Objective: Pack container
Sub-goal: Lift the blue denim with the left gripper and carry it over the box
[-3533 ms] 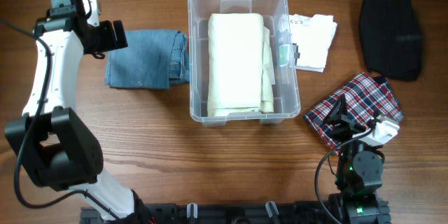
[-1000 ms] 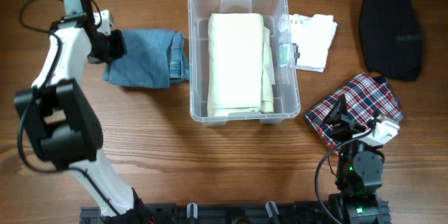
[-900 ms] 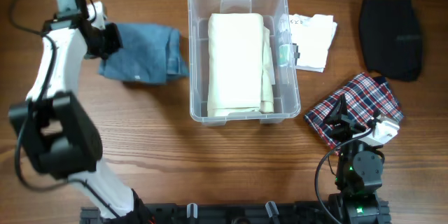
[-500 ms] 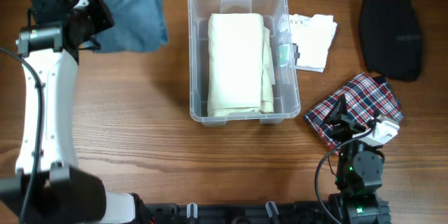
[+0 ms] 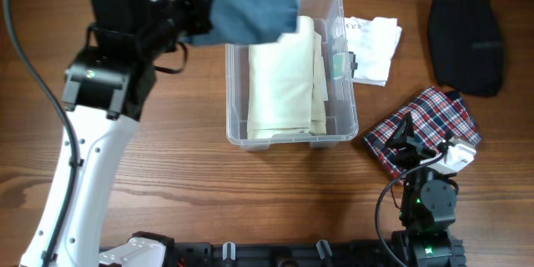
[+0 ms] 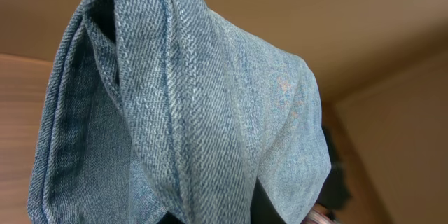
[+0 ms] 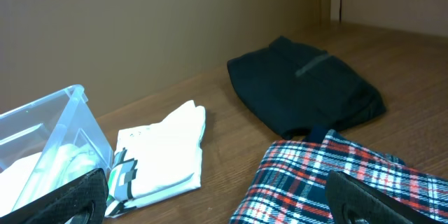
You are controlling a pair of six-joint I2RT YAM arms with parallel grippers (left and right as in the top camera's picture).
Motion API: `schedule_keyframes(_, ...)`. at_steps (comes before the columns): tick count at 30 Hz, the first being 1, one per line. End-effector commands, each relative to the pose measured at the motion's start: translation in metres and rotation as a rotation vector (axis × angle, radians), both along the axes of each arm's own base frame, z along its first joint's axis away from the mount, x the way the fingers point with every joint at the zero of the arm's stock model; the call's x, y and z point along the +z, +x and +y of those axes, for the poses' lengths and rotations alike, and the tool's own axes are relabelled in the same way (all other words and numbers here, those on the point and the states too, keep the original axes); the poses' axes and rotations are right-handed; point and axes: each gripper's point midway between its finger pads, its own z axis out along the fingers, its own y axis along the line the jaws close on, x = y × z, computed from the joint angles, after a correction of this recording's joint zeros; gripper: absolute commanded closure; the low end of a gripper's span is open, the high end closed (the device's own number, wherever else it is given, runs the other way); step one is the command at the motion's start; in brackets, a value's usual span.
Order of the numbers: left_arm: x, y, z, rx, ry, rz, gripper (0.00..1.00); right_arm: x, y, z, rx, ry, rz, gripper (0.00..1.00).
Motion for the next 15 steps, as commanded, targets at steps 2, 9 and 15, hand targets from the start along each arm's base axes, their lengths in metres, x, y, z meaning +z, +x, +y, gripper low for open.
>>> schedule_keyframes(2, 0.004, -0.005, -0.035, -0.048, -0.063, 0.015, 0.96, -0.001, 0.000, -0.002, -0.012, -0.019, 0.009, 0.00)
schedule_keyframes(9, -0.052, 0.028, -0.075, -0.065, -0.067, 0.124, 0.96, -0.001, 0.000, -0.002, -0.011, -0.019, 0.009, 0.00)
schedule_keyframes(15, -0.105, 0.060, -0.091, -0.057, -0.053, 0.193, 0.96, -0.001, 0.000, -0.002, -0.011, -0.019, 0.009, 0.00)
